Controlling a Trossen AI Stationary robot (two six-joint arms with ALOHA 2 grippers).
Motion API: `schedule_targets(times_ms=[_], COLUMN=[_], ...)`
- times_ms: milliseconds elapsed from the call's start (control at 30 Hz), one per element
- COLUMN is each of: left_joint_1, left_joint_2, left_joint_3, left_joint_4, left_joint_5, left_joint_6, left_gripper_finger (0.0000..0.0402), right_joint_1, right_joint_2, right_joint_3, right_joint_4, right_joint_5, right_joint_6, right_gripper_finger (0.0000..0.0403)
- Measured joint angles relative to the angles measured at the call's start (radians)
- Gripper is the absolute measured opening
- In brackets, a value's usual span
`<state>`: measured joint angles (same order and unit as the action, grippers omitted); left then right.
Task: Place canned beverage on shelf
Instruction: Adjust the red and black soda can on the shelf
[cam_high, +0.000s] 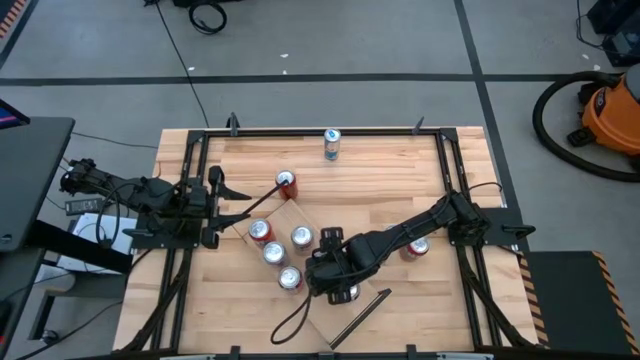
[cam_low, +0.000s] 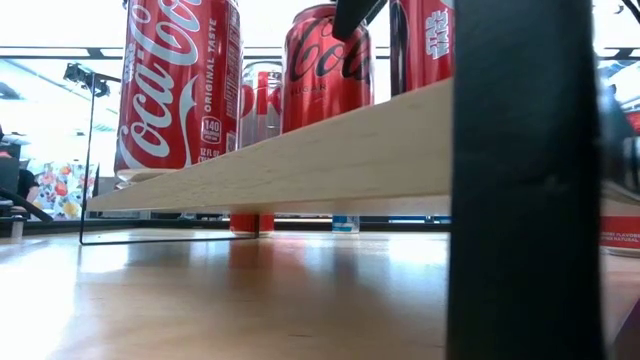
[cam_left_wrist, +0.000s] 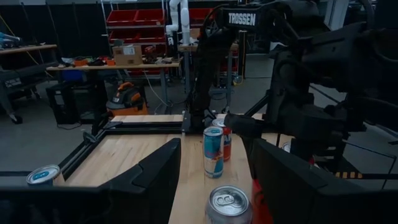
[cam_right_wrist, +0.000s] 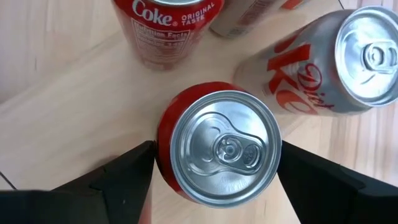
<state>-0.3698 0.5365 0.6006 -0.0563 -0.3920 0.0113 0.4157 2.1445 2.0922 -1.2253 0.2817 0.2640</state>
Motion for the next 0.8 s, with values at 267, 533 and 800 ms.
schedule_targets(times_ms=[267, 533, 800], left_joint_1=[0.0, 0.0, 0.0], left_joint_2=[0.0, 0.0, 0.0], left_joint_3=[0.0, 0.0, 0.0], left_joint_4=[0.0, 0.0, 0.0], left_joint_5=[0.0, 0.0, 0.0], left_joint_6=[0.0, 0.0, -0.001], left_gripper_finger=[0.021, 0.021, 0.021], right_joint_1=[0.0, -0.001, 0.002], right_joint_2=[-0.002, -0.004, -0.005], right_joint_3=[0.0, 0.002, 0.002], right_joint_4=[-0.011, -0.029, 0.023], right_joint_5=[-0.019, -0.025, -0.087], right_joint_6=[0.049, 0.055, 0.051], right_gripper_finger=[0.0331, 0.0331, 0.0331])
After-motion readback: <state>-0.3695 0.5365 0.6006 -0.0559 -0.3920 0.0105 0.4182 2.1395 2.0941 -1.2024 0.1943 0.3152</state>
